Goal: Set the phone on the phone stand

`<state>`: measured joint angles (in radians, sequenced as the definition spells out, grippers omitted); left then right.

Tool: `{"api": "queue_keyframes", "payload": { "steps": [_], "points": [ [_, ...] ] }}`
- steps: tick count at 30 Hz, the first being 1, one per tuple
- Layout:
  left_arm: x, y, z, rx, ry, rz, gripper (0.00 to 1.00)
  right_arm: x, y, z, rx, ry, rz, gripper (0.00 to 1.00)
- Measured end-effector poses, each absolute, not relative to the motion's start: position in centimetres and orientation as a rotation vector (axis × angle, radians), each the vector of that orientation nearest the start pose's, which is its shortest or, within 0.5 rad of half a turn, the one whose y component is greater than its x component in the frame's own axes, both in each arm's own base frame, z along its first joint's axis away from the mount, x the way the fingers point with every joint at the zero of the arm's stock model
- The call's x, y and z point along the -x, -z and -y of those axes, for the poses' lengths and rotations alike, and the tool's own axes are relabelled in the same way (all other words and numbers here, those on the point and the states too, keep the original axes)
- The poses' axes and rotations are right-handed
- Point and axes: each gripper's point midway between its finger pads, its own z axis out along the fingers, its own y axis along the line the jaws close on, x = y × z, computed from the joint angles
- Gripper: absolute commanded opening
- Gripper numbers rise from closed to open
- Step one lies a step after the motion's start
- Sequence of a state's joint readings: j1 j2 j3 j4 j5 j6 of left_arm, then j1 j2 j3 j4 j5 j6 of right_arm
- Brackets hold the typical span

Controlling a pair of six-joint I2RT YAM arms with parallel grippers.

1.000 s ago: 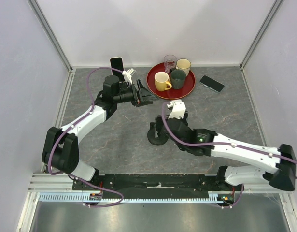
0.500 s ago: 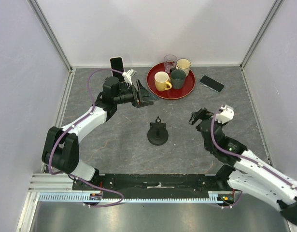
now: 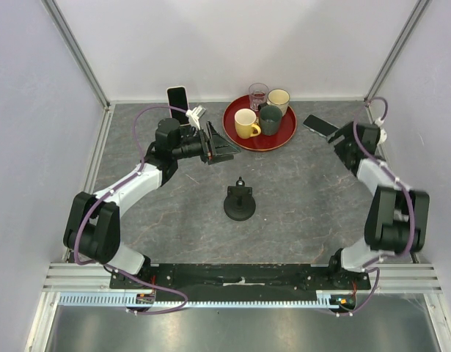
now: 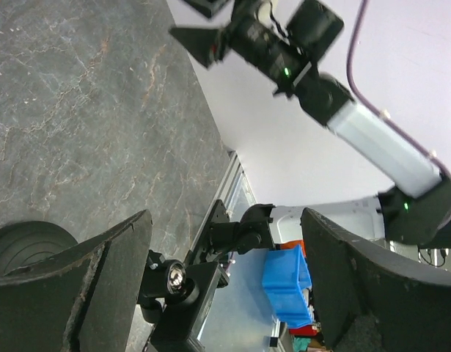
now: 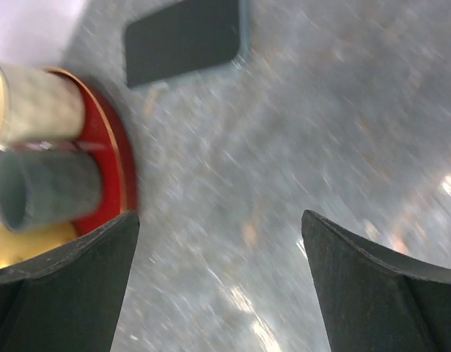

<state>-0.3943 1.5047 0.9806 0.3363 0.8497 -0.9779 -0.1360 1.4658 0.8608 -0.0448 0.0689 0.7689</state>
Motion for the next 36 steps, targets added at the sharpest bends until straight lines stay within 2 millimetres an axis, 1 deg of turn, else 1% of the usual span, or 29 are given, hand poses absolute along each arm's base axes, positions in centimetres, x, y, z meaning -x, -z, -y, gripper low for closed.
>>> {"api": "queue_keyframes", "payload": {
  "steps": [1,2,3,5,6,8,9,10,12,13,18,20,21,24,25,29,36],
  "points": [
    [-31.1,-25.3,29.7,-0.135,1.676,-2.035,0.88,-42.7,-11.2,4.4,-1.019,-0.323,-1.976,0.94],
    [-31.1,-25.3,29.7,-0.133,1.679,-2.033,0.88,-44.1,-11.2,4.8,-1.023,-0.36,-1.969,0.92],
    [-31.0,-25.3,29.7,-0.13,1.684,-2.033,0.88,-45.9,-11.2,5.0,-1.025,-0.406,-1.965,0.85],
    [-30.9,-25.4,29.8,-0.13,1.699,-2.028,0.88,-49.4,-10.8,5.2,-1.017,-0.484,-1.956,0.77],
    [-30.8,-25.5,29.8,-0.131,1.706,-2.026,0.88,-50.9,-10.5,5.2,-1.011,-0.513,-1.952,0.67],
    [-30.7,-25.6,29.9,-0.132,1.717,-2.021,0.88,-52.9,-9.6,5.1,-1.0,-0.534,-1.95,0.56],
    [-30.6,-25.7,29.9,-0.133,1.721,-2.018,0.88,-53.7,-9.2,5.1,-0.997,-0.542,-1.944,0.48],
    [-30.5,-25.8,30.0,-0.134,1.726,-2.016,0.88,-54.5,-8.9,5.2,-0.997,-0.547,-1.934,0.44],
    [-30.4,-26.1,30.0,-0.138,1.734,-2.007,0.88,-55.6,-8.6,5.2,-0.99,-0.551,-1.915,0.4],
    [-30.3,-26.2,30.1,-0.141,1.741,-2.003,0.88,-56.4,-8.5,5.3,-0.993,-0.546,-1.9,0.4],
    [-30.1,-26.3,30.2,-0.136,1.761,-1.993,0.88,-61.8,-8.3,7.1,-1.01,-0.5,-1.832,0.45],
    [-30.1,-26.3,30.2,-0.133,1.764,-1.992,0.87,-63.6,-7.9,7.7,-1.021,-0.474,-1.821,0.46],
    [-30.1,-26.3,30.2,-0.132,1.766,-1.991,0.87,-64.2,-7.6,8.0,-1.028,-0.46,-1.82,0.48],
    [-30.1,-26.4,30.2,-0.131,1.771,-1.987,0.87,-66.1,-6.3,8.9,-1.056,-0.404,-1.839,0.48],
    [-30.0,-26.5,30.2,-0.132,1.774,-1.985,0.87,-66.4,-5.7,9.1,-1.063,-0.387,-1.852,0.48],
    [-29.9,-26.5,30.2,-0.134,1.784,-1.986,0.87,-66.7,-3.9,9.7,-1.073,-0.306,-1.925,0.48],
    [-29.7,-26.5,30.3,-0.135,1.794,-1.989,0.87,-66.0,-3.5,9.1,-0.994,-0.271,-2.02,0.48]
  ]
}}
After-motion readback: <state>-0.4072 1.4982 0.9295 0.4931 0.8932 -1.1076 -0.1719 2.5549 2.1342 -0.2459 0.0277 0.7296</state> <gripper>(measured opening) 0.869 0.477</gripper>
